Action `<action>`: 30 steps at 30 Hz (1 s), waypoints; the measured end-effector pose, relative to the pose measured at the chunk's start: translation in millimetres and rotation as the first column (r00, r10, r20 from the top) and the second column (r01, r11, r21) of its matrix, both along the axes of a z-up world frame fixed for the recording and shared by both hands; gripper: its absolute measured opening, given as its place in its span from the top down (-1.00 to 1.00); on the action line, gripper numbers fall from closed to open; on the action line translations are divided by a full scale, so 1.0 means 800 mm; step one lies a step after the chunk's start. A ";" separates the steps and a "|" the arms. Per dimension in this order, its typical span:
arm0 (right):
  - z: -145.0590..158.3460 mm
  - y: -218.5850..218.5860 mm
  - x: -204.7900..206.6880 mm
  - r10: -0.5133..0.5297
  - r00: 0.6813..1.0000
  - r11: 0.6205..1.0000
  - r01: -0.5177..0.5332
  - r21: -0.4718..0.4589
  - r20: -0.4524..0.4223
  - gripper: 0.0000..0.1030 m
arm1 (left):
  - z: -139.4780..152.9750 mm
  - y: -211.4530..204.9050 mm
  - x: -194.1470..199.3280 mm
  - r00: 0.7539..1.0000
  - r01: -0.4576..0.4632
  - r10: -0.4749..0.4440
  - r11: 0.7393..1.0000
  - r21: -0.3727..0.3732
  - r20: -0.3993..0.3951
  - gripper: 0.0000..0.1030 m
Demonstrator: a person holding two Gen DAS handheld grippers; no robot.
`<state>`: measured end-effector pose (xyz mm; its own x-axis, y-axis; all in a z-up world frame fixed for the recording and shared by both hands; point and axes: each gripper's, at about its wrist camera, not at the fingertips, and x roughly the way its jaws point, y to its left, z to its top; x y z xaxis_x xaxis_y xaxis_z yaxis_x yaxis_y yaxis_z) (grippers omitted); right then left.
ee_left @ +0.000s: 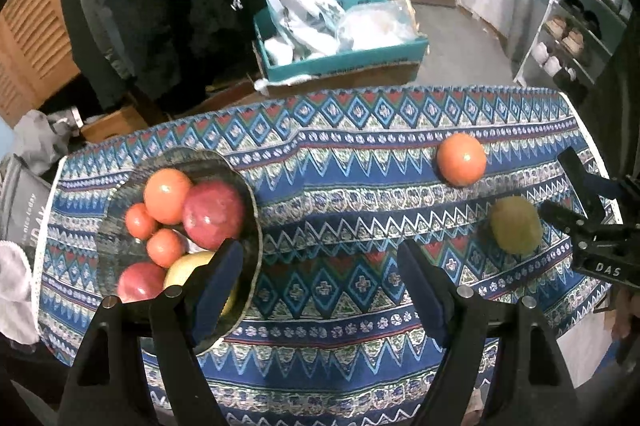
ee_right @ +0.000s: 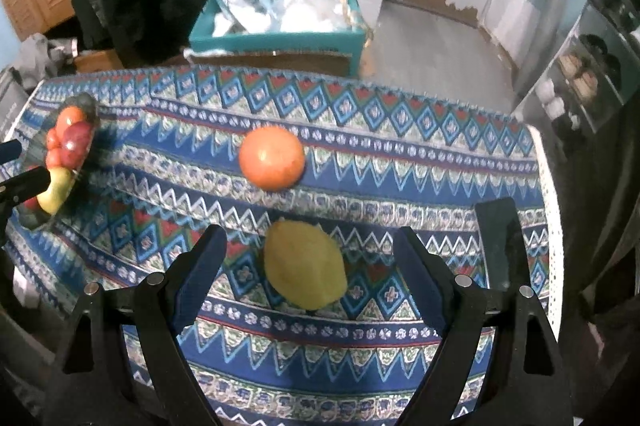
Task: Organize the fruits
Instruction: 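Withdraw both grippers from the plate toward the last tangerine and yellow fruit, then lower the right gripper onto the yellow fruit while the left gripper approaches the tangerine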
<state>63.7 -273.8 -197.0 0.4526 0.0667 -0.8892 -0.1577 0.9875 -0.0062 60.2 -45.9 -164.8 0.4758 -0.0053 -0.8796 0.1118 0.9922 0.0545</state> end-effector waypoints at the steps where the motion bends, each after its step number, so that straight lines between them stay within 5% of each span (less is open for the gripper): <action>1: -0.005 -0.001 0.001 -0.001 1.000 1.000 0.001 -0.003 -0.010 -0.65 | -0.005 -0.002 0.001 1.000 0.001 -0.001 1.000 0.000 -0.007 -0.57; 11: -0.067 -0.010 0.016 -0.001 0.992 0.999 0.008 0.050 -0.128 -0.65 | -0.050 -0.021 0.012 0.997 0.017 -0.013 0.999 0.050 -0.071 -0.57; 20: -0.101 -0.001 0.021 0.016 0.983 0.999 -0.011 0.030 -0.181 -0.64 | -0.071 -0.024 0.020 0.994 0.023 -0.020 0.999 0.024 -0.107 -0.57; 24: -0.113 0.005 0.024 0.030 0.980 0.999 -0.021 0.045 -0.195 -0.38 | -0.073 -0.028 0.023 0.993 0.028 -0.028 1.000 -0.001 -0.114 -0.57; 30: -0.114 0.000 0.026 0.014 0.983 0.997 0.000 0.072 -0.186 -0.36 | -0.073 -0.043 0.031 0.991 0.048 -0.051 0.998 -0.030 -0.123 -0.57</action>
<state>84.5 -273.8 -288.0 0.2791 0.1360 -0.9506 -0.1564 0.9831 0.0947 85.1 -80.4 -223.3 0.3623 -0.0508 -0.9307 0.1650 0.9862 0.0104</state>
